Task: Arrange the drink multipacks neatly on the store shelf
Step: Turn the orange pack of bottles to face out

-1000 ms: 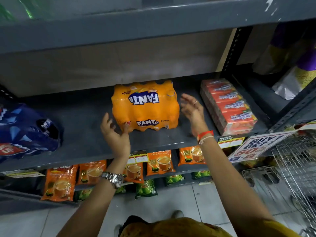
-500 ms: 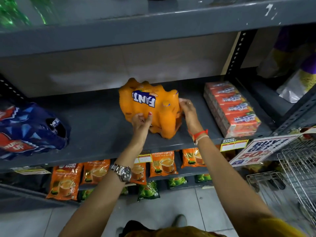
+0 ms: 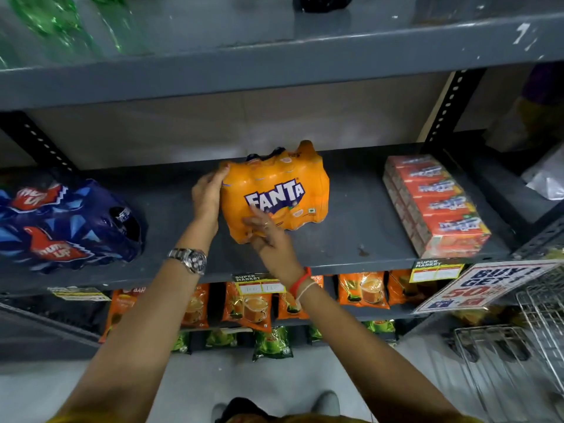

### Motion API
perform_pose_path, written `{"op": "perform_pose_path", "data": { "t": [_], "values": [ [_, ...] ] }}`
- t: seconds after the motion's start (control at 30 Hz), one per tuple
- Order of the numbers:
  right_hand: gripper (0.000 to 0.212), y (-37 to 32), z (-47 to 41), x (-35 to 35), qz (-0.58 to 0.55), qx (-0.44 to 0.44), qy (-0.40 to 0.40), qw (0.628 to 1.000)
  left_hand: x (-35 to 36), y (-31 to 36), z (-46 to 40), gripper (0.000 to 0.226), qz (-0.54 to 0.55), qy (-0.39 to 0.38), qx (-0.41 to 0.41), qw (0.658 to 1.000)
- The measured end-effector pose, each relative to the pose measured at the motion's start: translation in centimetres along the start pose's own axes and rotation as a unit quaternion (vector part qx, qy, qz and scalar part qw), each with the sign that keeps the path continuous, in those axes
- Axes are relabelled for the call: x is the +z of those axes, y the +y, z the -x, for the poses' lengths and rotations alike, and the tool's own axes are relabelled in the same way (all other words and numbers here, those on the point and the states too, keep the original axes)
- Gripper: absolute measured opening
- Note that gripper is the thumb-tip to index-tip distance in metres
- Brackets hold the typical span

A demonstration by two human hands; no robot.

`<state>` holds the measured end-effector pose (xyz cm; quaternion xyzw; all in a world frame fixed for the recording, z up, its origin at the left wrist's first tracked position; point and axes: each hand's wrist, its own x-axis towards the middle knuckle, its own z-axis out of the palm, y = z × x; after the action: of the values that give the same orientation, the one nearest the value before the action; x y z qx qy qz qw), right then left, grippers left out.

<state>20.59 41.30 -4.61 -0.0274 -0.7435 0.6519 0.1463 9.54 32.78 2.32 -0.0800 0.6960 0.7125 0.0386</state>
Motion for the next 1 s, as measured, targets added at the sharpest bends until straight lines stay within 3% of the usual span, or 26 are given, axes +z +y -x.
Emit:
{"op": "perform_pose_path", "data": {
  "t": [0.1, 0.2, 0.23, 0.3, 0.43, 0.57, 0.87, 1.0],
  "values": [
    [0.024, -0.7, -0.4, -3.4, -0.062, -0.004, 0.192, 0.98, 0.1, -2.1, 2.4, 0.04, 0.052, 0.086, 0.015, 0.995],
    [0.02, -0.7, -2.4, -7.9, -0.064, 0.004, 0.348, 0.935, 0.4, -4.7, 4.7, 0.044, 0.069, 0.078, 0.041, 0.994],
    [0.026, -0.8, -3.4, -9.0, -0.053, 0.025, 0.355, 0.933, 0.4, -5.4, 5.0, 0.038, 0.055, 0.049, 0.053, 0.996],
    [0.041, -0.7, -4.9, -10.3, -0.052, 0.086, 0.29, 0.952, 0.4, -6.1, 5.4, 0.036, 0.032, 0.0, 0.061, 0.998],
    [0.045, -0.7, -5.4, -11.2, -0.087, 0.158, 0.129, 0.975, -0.3, -6.1, 4.7, 0.065, -0.04, -0.029, 0.051, 0.997],
    [0.044, -0.6, -4.5, -10.0, -0.085, 0.157, 0.134, 0.975, -1.5, -5.6, 3.5, 0.047, -0.071, -0.027, 0.046, 0.996],
    [0.044, -2.1, -0.5, -6.2, -0.087, 0.169, 0.137, 0.972, -5.4, -6.2, 4.0, 0.038, -0.046, -0.027, 0.07, 0.996],
    [0.048, -2.7, 0.8, -5.5, -0.117, 0.165, 0.201, 0.959, -5.7, -6.0, 4.3, 0.051, -0.032, 0.001, 0.102, 0.994]
  ]
}}
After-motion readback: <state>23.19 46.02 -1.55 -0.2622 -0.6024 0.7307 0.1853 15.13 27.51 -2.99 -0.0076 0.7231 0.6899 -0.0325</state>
